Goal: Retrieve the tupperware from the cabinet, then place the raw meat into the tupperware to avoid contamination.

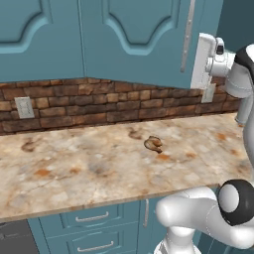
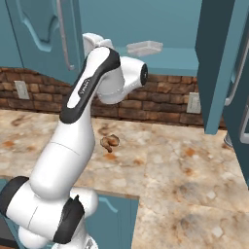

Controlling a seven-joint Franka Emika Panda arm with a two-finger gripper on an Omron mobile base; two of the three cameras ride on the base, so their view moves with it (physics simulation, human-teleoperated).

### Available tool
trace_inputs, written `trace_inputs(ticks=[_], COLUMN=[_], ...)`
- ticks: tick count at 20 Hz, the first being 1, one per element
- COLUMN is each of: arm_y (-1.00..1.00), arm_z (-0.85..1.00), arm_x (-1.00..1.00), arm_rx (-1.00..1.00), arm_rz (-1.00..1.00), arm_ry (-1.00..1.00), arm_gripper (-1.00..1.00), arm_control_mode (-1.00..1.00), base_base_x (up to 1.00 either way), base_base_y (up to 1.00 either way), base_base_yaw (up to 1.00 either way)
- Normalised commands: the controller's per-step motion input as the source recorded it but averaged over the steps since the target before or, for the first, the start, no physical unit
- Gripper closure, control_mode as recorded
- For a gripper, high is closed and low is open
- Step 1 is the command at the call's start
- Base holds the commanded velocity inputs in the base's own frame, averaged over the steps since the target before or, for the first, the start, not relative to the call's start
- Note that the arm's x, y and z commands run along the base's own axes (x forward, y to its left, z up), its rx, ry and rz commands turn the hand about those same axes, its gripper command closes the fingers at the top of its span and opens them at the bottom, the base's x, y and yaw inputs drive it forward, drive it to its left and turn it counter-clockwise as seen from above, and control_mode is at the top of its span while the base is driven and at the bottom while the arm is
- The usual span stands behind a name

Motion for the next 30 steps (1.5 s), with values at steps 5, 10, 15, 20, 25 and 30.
trace_inputs(ticks=[5, 10, 15, 20, 25, 30], arm_y=[0.56, 0.83, 0.89, 0.95, 1.0, 0.91], arm_z=[0.06, 0.0, 0.0, -0.08, -0.18, -0.2], arm_x=[-0.71, -0.68, -0.62, -0.54, -0.32, -0.01], arm_rx=[-0.07, -0.13, -0.14, -0.15, -0.15, -0.1], arm_rz=[0.06, 0.03, 0.03, 0.01, 0.0, -0.01], arm_ry=[-0.08, -0.08, -0.1, -0.1, -0.07, -0.02], arm_gripper=[-1.0, -1.0, -1.0, -1.0, -1.0, -1.0], arm_control_mode=[-1.0, -1.0, -1.0, -1.0, -1.0, -1.0], base_base_x=[0.0, 0.0, 0.0, 0.0, 0.0, 0.0], base_base_y=[0.0, 0.0, 0.0, 0.0, 0.0, 0.0], base_base_yaw=[0.0, 0.0, 0.0, 0.0, 0.0, 0.0])
